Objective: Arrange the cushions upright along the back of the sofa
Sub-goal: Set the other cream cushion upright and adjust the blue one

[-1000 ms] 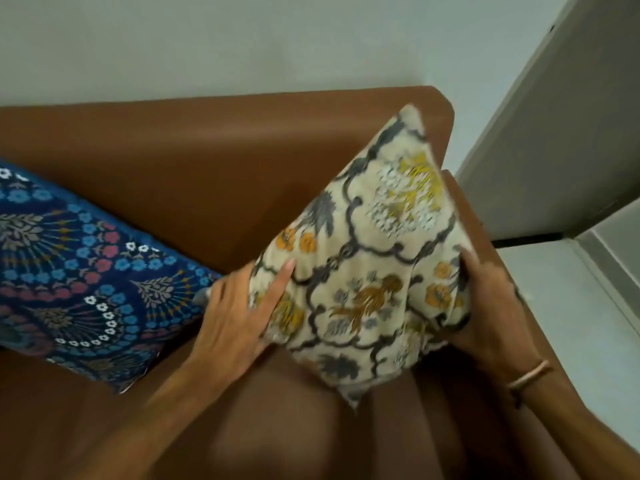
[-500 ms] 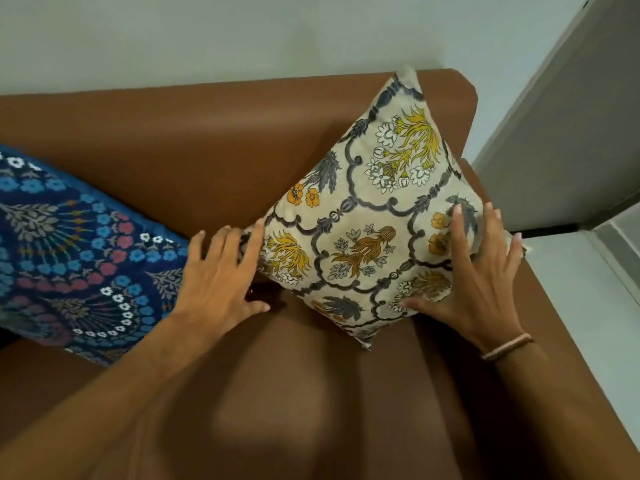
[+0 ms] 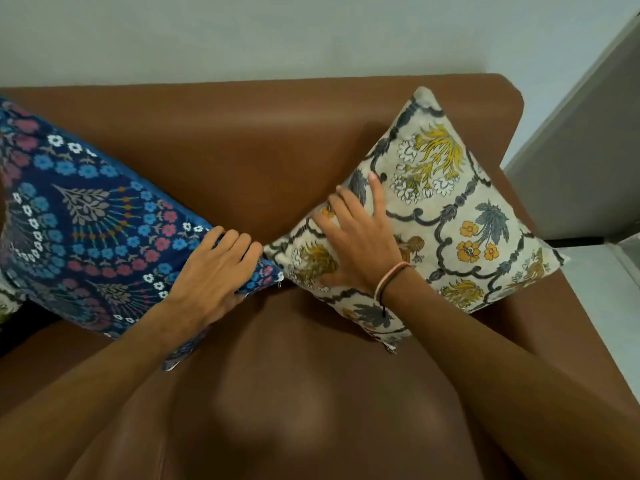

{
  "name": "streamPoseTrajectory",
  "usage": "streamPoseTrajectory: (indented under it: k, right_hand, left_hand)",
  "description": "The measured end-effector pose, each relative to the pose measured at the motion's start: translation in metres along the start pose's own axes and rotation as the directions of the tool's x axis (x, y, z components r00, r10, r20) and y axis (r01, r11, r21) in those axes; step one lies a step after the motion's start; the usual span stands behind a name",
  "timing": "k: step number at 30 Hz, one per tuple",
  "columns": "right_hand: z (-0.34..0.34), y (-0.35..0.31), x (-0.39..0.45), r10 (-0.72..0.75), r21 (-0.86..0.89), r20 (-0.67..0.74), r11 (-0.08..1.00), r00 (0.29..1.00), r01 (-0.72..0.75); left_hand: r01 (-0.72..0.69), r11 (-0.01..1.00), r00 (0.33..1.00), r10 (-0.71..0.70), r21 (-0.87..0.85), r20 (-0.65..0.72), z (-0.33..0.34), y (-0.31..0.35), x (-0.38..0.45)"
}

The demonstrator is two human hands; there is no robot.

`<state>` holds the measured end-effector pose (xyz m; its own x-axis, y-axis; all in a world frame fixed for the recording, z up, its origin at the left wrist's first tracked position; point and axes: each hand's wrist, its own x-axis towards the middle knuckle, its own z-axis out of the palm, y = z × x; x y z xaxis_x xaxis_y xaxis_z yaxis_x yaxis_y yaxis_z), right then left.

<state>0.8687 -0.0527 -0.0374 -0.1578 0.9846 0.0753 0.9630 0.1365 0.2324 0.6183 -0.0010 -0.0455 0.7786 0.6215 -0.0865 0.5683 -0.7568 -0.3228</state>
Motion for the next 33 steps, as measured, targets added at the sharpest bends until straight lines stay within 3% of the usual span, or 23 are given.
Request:
streamPoseTrajectory:
  k: [4, 11, 15, 20, 23, 26, 30, 33]
  right_hand:
    - [0.008, -0.009, -0.006, -0.018, 0.006, -0.014, 1.0, 1.0, 0.018]
    - [-0.001, -0.003, -0.008, 0.028, 0.0, 0.008, 1.0, 1.0, -0.028]
    - [-0.004, -0.002, -0.011, 0.051, 0.01, 0.03, 0.999, 0.998, -0.051]
    - [-0.011, -0.014, -0.019, 0.103, 0.03, 0.026, 0.994, 0.994, -0.103]
    - [-0.016, -0.03, -0.026, 0.103, 0.075, -0.04, 0.992, 0.994, -0.1]
    - [-0.023, -0.059, -0.022, 0.077, 0.128, -0.104, 0.99, 0.992, -0.063]
    - [-0.038, -0.117, 0.0, 0.072, 0.235, -0.095, 0.971, 0.993, -0.048]
    - [-0.053, -0.19, 0.026, -0.002, 0.307, -0.242, 0.948, 0.97, 0.078]
  left_hand:
    - [0.001, 1.0, 0.999, -0.001, -0.01, -0.042, -0.007, -0.005, 0.013]
    - [-0.032, 0.998, 0.995, 0.028, 0.046, 0.095, 0.008, 0.011, 0.046]
    - [-0.041, 0.997, 0.996, 0.035, 0.064, 0.082, 0.004, 0.015, 0.052]
    - [0.016, 0.998, 0.995, -0.022, -0.068, -0.094, -0.009, 0.026, -0.01]
    - [0.055, 0.988, 0.99, -0.072, -0.143, -0.118, 0.008, 0.016, -0.086]
    - [0.225, 0.954, 0.97, -0.239, -0.2, -0.05, 0.024, -0.022, -0.168]
    - [0.538, 0.807, 0.843, -0.514, -0.244, 0.159, 0.037, -0.104, -0.23]
    - [0.618, 0.761, 0.782, -0.57, -0.197, 0.251, 0.05, -0.175, -0.255]
